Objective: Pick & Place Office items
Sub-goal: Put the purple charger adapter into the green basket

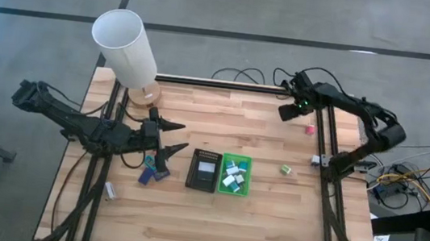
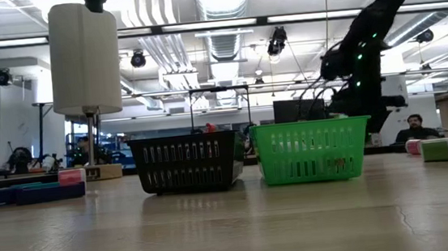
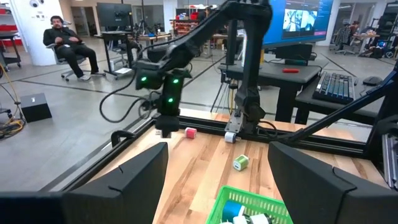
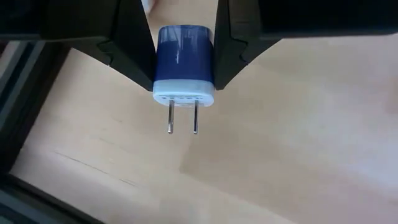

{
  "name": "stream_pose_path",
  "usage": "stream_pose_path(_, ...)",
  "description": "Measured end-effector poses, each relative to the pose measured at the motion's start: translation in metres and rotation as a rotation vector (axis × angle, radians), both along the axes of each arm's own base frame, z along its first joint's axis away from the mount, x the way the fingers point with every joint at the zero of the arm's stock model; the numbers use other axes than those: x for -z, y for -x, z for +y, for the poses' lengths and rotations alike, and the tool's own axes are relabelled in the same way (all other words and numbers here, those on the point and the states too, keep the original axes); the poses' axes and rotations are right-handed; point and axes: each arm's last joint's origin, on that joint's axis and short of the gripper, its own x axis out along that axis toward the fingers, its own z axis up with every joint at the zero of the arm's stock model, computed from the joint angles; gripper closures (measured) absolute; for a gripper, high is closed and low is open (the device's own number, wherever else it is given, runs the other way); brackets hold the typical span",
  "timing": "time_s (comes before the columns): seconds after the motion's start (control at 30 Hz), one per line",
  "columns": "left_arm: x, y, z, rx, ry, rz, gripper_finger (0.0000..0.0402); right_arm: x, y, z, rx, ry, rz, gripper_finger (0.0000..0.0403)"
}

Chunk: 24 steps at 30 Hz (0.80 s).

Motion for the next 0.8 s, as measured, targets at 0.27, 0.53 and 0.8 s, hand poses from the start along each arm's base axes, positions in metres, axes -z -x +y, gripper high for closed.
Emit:
stream_pose_path(0.27, 0.0, 0.0, 0.0, 0.0, 0.0, 0.0, 0.0117, -0.015, 0.001, 0.056, -0.128, 0.055, -0.256, 0.0285)
stream_pose_path(0.53, 0.0, 0.0, 0.0, 0.0, 0.0, 0.0, 0.0117, -0.025, -0.007, 0.112, -0.277, 0.148, -0.459, 0.0285)
stream_pose_path(0.8, 0.0, 0.0, 0.0, 0.0, 0.0, 0.0, 0.0117, -0.006, -0.022, 0.165, -0.472, 0.228, -0.824, 0.0285)
